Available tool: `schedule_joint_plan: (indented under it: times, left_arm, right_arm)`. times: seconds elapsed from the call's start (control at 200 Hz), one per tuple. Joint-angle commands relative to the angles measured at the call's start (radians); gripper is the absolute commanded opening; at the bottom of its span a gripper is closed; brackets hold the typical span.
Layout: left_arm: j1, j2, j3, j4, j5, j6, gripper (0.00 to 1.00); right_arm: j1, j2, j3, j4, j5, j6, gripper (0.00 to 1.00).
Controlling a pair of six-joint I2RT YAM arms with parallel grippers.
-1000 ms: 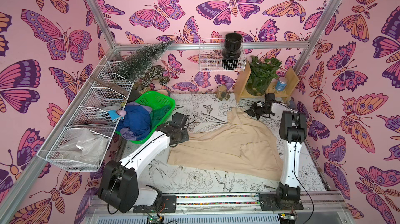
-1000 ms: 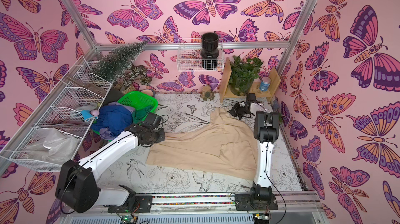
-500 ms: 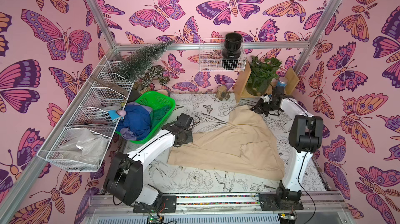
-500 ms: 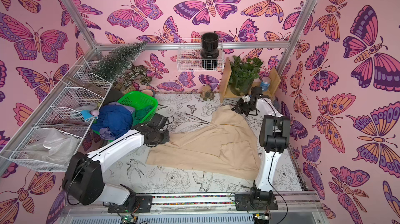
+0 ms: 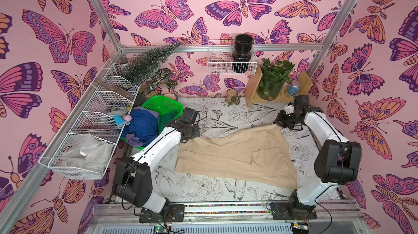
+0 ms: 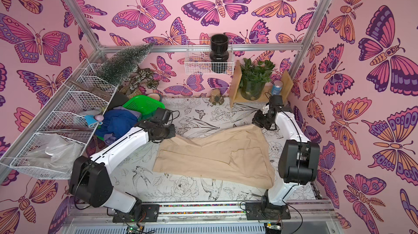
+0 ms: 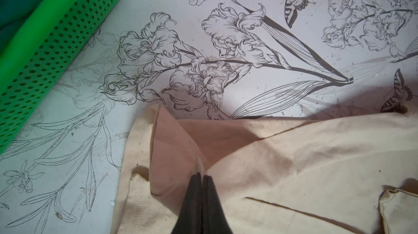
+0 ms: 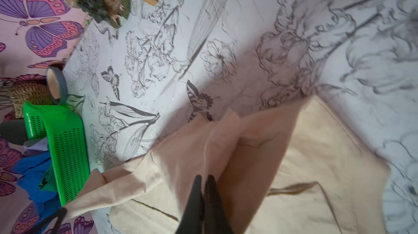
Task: Fold and stack t-shirts
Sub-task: Fold the T-shirt.
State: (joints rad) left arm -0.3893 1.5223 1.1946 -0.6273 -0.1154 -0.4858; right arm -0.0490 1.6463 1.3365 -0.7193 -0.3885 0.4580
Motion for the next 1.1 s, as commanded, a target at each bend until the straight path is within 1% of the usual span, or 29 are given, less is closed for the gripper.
schedule_joint_plan:
  times: [0.0,0.195,0.335,0.506,0.701,0.906,1.092]
  left_arm:
    - [0.031,0.005,0.020,-0.028,0.008,0.048,0.00]
    - [0.062,-0.011,0.014,-0.035,-0.003,0.099,0.00]
    - [0.069,-0.016,0.003,-0.038,0.006,0.105,0.00]
    - [0.069,-0.009,0.003,-0.037,0.057,0.108,0.00]
    - [0.070,0.008,-0.010,-0.036,0.068,0.104,0.00]
    - [0.070,0.047,-0.042,-0.037,0.021,0.113,0.00]
    - [0.070,0.085,-0.077,-0.041,-0.027,0.086,0.00]
  right_arm:
    - [0.000,-0.138,-0.073,-0.025,0.106,0.033,0.00]
    - [0.000,-0.310,-0.205,-0.094,0.209,0.032,0.00]
    - [0.000,-0.404,-0.283,-0.129,0.222,0.027,0.00]
    - [0.000,-0.460,-0.368,-0.183,0.258,0.021,0.00]
    - [0.000,-0.553,-0.467,-0.217,0.287,0.039,0.00]
    - [0.001,-0.597,-0.518,-0.262,0.324,0.044,0.00]
    - [0.000,-0.618,-0.550,-0.265,0.307,0.065,0.00]
